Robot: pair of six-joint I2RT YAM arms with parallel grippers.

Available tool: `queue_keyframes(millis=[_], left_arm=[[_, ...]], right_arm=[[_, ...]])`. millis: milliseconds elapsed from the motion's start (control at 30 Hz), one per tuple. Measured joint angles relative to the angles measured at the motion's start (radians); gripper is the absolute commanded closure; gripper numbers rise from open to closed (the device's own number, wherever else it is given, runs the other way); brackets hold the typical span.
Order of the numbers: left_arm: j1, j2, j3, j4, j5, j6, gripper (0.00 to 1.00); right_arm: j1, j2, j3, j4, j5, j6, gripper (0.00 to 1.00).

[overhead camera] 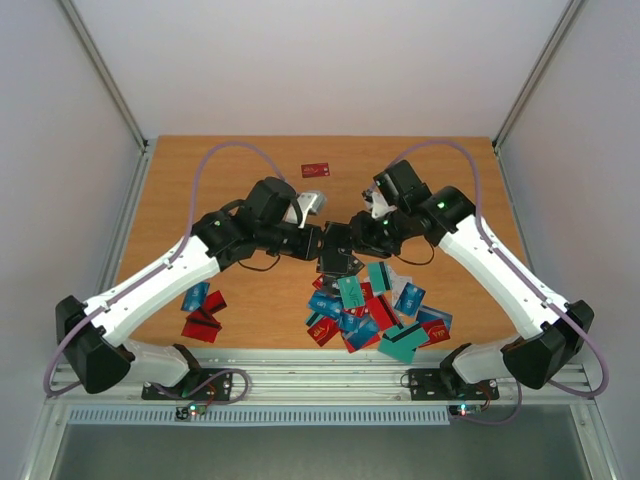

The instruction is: Put the credit cards into the card holder

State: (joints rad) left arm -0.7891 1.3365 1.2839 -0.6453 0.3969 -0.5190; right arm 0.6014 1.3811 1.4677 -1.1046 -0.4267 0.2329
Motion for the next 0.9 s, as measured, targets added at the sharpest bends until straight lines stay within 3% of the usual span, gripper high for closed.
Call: queue_keyframes(millis=[400, 733, 900], left_arm=[[-0.003, 0.008, 0.032, -0.079, -0.042, -0.016, 1.0], [-0.003, 0.018, 0.035, -0.122, -0.08, -0.016, 1.0], [-0.003, 0.026, 0.046, -0.13, -0.095, -0.015, 1.0]], right_arm=[[0.034, 0.02, -0.02, 0.027, -0.016, 0.029, 0.62], [0.043, 0.111, 0.044, -0.016, -0.016, 0.014, 0.77], [0.045, 0.142, 0.082, -0.039, -0.015, -0.001, 0.92]])
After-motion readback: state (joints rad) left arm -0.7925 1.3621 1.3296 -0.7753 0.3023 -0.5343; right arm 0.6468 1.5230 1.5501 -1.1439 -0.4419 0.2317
